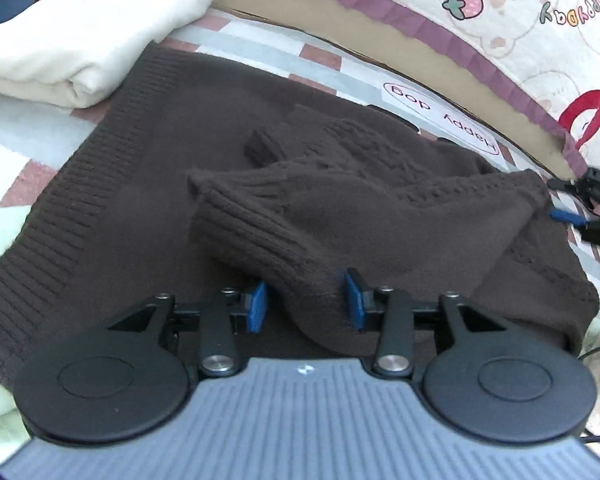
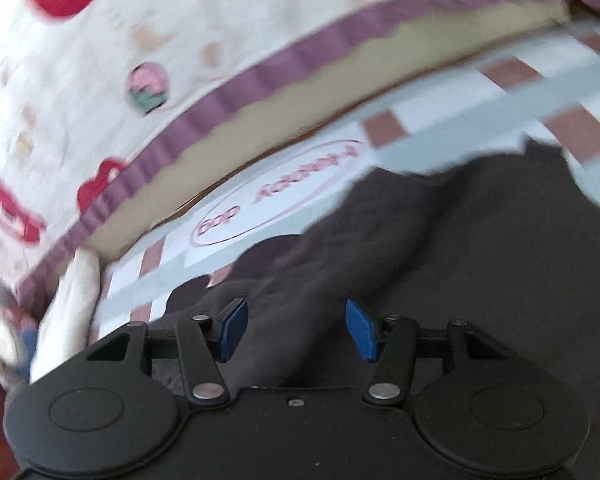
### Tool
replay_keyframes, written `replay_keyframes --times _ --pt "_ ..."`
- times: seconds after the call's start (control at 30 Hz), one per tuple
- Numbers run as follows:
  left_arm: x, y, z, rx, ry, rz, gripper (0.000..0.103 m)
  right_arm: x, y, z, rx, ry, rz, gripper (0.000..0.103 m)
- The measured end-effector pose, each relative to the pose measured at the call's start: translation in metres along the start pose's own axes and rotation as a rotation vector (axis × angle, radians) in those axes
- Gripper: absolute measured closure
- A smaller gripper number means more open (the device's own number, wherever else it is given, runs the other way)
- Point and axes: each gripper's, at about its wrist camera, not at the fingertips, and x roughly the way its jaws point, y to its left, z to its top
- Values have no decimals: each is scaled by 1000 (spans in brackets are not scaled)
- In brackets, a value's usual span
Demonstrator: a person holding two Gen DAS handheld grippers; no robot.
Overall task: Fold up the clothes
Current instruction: 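Lay the held sleeve across the sweater body with the left gripper, then open the left gripper on the sleeve while the right gripper smooths the sweater body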
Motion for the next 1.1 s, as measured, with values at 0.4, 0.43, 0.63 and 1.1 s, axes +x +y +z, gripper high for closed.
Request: replay_keyframes --times 0.4,0.43,0.63,1.1 --pt "-1 -1 -6 37 -17 -5 64 91 4 47 -8 197 -296 35" --pt "0 1 -7 26 -15 -11 64 94 1 50 9 187 -296 35" --pt "3 1 -6 26 -15 -16 63 107 -2 59 -5 155 -308 33" --pt "-37 6 17 -25 -256 -85 63 -45 -87 22 91 45 -237 91"
